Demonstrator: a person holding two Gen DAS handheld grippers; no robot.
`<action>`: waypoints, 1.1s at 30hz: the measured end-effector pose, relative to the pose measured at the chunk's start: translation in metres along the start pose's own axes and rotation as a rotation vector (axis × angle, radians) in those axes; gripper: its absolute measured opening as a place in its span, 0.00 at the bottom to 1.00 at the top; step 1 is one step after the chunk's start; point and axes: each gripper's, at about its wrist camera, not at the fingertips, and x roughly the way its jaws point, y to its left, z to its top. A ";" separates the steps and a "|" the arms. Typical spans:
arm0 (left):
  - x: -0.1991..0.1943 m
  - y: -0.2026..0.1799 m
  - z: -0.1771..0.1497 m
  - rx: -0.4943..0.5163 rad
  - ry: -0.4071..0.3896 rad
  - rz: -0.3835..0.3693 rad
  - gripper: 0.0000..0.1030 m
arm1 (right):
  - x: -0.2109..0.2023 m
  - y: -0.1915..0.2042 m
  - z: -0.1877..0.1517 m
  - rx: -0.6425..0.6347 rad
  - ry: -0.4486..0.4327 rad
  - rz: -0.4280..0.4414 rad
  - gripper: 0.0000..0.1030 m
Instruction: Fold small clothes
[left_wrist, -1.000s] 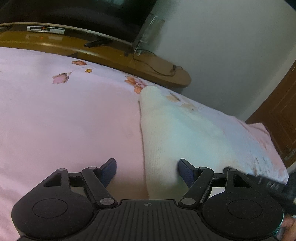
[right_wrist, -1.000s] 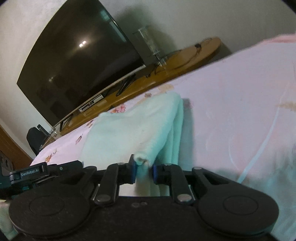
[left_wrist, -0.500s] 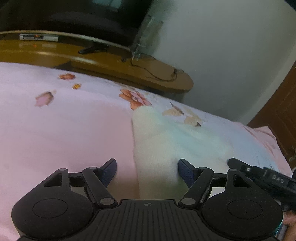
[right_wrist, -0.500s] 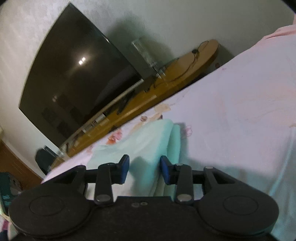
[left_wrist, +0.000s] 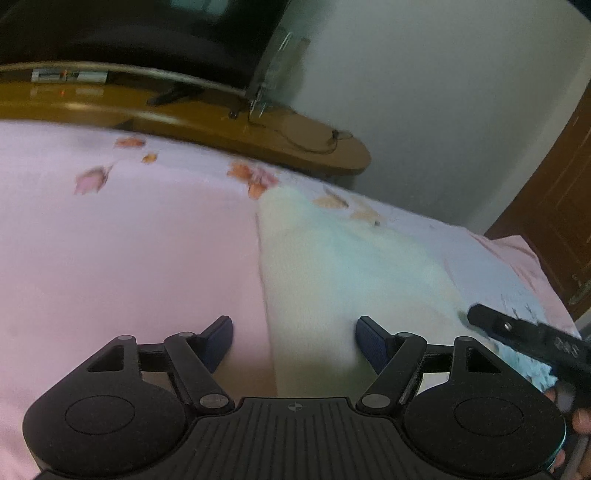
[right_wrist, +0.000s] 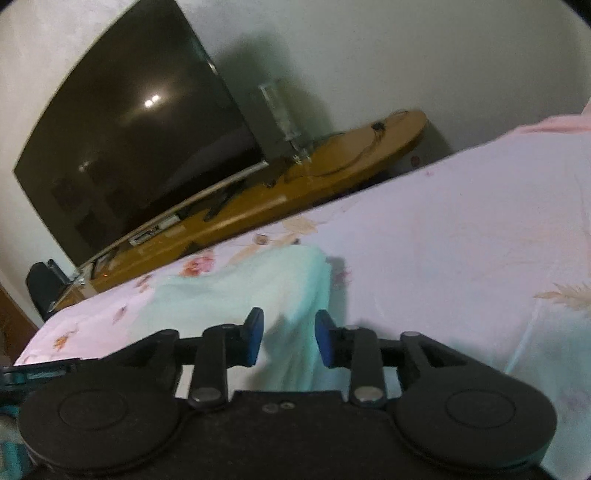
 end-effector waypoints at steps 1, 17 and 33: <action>-0.002 0.000 -0.003 -0.003 0.000 0.001 0.71 | -0.005 0.006 -0.004 -0.022 0.008 0.003 0.41; -0.082 -0.009 -0.083 0.129 0.031 0.059 0.71 | -0.078 0.049 -0.074 -0.190 0.152 -0.046 0.42; -0.088 -0.028 -0.044 0.220 -0.064 0.202 1.00 | -0.088 0.008 -0.041 0.066 0.088 -0.006 0.71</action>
